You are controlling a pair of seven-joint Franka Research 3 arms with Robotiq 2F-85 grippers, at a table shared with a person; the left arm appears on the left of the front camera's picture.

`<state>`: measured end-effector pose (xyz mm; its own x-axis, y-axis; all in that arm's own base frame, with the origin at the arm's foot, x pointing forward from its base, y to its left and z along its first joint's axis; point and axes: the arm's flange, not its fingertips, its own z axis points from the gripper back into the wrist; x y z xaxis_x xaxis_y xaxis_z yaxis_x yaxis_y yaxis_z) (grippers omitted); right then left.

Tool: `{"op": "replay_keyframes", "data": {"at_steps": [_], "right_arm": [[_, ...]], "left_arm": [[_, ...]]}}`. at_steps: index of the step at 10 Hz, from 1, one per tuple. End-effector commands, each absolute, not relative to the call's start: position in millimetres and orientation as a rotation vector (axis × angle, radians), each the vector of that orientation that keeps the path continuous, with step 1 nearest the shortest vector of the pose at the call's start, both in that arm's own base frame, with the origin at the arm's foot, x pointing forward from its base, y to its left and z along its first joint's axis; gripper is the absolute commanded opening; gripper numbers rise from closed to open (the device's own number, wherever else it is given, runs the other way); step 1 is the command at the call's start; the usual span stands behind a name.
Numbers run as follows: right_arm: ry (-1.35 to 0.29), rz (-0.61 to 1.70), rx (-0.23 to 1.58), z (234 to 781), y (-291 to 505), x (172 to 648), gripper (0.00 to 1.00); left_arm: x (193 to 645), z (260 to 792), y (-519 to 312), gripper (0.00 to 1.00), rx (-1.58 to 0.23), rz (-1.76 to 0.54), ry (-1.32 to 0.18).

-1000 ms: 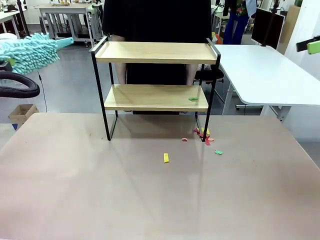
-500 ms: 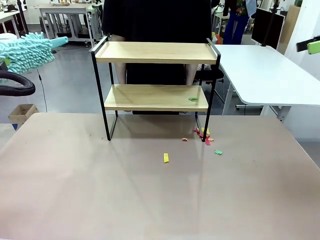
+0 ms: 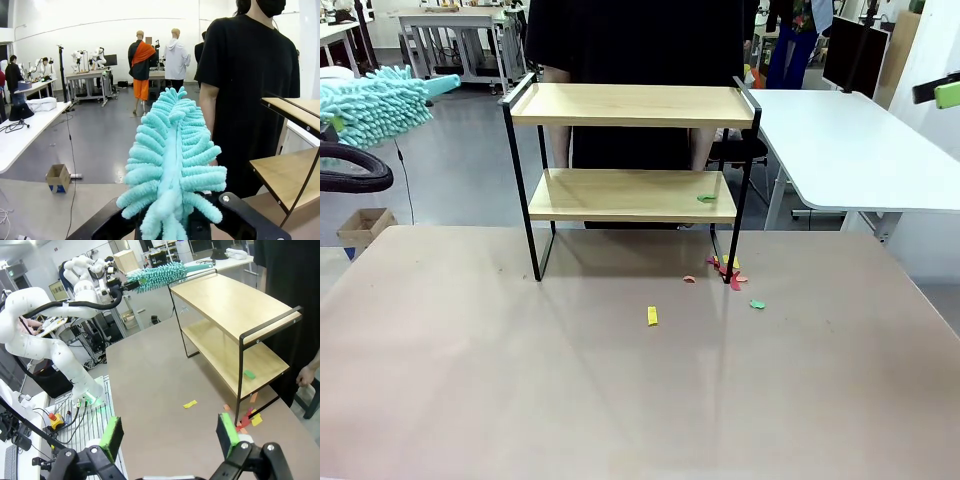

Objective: Clean the shelf.
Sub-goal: Hand the Duster back to the human.

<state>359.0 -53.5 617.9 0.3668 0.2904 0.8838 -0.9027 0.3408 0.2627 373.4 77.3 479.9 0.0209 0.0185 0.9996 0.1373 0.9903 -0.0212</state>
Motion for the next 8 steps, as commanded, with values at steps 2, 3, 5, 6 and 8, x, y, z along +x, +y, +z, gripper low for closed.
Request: {"op": "replay_keyframes", "data": {"at_steps": [2, 3, 5, 6, 8], "right_arm": [[-0.872, 0.925, 0.884, 618.2, -53.2, 360.4, 1.0], [-0.872, 0.925, 0.884, 618.2, -53.2, 360.4, 1.0], [-0.872, 0.925, 0.884, 618.2, -53.2, 360.4, 1.0], [-0.872, 0.925, 0.884, 618.2, -53.2, 360.4, 1.0], [-0.872, 0.925, 0.884, 618.2, -53.2, 360.4, 1.0]], "left_arm": [[373.6, 480.7, 77.5, 0.17, -0.117, -0.098, -1.552], [373.6, 480.7, 77.5, 0.17, -0.117, -0.098, -1.552], [373.6, 480.7, 77.5, 0.17, -0.117, -0.098, -1.552], [373.6, 480.7, 77.5, 0.17, -0.117, -0.098, -1.552], [373.6, 480.7, 77.5, 0.17, -0.117, -0.098, -1.552]]}}
